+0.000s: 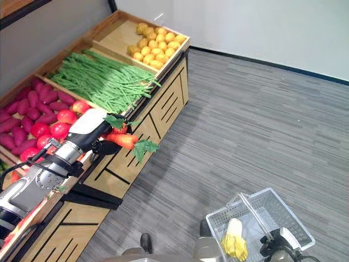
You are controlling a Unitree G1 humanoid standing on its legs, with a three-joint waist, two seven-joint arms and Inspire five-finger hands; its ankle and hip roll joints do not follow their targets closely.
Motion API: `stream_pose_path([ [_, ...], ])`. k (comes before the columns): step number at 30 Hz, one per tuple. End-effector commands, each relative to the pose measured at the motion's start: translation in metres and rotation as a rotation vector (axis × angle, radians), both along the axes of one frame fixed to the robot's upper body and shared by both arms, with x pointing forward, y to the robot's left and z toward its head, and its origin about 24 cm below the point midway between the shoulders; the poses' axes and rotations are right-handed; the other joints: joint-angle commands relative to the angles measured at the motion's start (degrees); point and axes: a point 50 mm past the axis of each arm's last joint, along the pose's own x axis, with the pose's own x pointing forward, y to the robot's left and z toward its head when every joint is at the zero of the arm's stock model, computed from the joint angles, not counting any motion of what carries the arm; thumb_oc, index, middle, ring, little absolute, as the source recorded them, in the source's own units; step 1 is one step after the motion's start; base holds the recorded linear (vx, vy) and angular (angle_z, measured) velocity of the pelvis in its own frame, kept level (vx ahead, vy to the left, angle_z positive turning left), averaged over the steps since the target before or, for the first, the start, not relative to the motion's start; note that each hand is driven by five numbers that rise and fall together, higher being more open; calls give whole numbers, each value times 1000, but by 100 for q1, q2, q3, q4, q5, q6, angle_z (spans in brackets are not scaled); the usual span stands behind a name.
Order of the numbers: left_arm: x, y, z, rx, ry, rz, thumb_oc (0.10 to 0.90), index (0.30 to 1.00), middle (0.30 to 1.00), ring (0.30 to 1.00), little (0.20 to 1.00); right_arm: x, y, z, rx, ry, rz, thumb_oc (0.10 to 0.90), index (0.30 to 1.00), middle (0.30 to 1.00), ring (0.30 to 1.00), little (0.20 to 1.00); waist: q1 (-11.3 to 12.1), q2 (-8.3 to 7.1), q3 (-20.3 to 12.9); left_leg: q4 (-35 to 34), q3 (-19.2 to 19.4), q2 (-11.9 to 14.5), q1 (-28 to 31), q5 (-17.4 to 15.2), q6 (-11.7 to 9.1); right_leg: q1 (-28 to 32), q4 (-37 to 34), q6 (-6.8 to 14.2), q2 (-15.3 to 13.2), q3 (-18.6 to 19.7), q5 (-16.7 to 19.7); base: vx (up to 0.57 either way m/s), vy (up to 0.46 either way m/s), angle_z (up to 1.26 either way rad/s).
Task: Get the vegetables into the basket
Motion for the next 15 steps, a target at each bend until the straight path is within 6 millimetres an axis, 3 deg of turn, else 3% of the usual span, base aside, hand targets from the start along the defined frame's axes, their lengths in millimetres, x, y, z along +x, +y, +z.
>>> stream_pose_path([
  [1,4,6,60,-25,-276,8,400,300,300,300,300,4,-10,9,-65,-46,-2,400,300,300,300,300,-126,-286,-123,180,359,25,-37,220,-91,185,290,338,-139,-99,-429,60,199,-50],
  [8,3,3,61,13,-266,-25,400,300,300,300,300,0,1,0,-29,-14,1,400,300,300,300,300,-214,-427,-243,34,950,-361,379,-122,224,-30,374,650,-459,497,-195,22,286,-34],
  [12,4,5,61,29,-265,-13,400,300,300,300,300,5,9,-3,-8,-27,5,400,300,300,300,300,-260,-554,-182,152,1413,-578,373,-323,388,-415,377,969,-699,766,315,-86,206,-48],
  [14,5,8,63,29,-264,-4,400,300,300,300,300,9,11,-2,-4,-35,11,400,300,300,300,300,-156,-536,-103,219,1563,-523,369,-372,433,-570,697,938,-772,354,258,-112,117,-74],
  [15,5,8,63,29,-265,-4,400,300,300,300,300,10,11,-2,-4,-36,11,400,300,300,300,300,-152,-542,-109,222,1570,-522,346,-352,431,-595,696,931,-770,362,280,-133,53,-83],
])
